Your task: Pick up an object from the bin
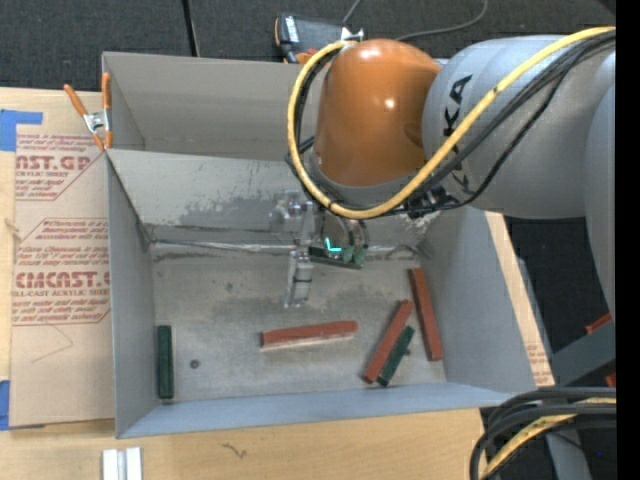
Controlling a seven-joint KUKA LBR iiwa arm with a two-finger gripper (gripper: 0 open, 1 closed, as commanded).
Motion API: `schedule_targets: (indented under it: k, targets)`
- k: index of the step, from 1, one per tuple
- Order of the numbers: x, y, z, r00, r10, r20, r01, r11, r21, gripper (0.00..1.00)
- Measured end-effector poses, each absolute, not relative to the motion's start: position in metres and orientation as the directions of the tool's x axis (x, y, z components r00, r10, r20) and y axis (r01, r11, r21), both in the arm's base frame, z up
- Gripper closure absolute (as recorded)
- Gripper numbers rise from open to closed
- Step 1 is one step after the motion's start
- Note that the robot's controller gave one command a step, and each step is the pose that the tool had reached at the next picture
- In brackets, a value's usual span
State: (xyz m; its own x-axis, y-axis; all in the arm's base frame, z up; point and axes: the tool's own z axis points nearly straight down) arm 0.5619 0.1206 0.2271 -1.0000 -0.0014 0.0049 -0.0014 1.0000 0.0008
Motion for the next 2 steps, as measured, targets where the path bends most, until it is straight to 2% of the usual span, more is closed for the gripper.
schedule_targets:
  k: [1,2]
  targets:
    - [0.5318,0.1067,0.0768,-0.998,-0.067,0.008,-0.067,0.998,0.000,0.00]
    - [0.5344,0.1073,0.0818,-0.998,-0.066,0.000,-0.066,0.998,0.002,1.00]
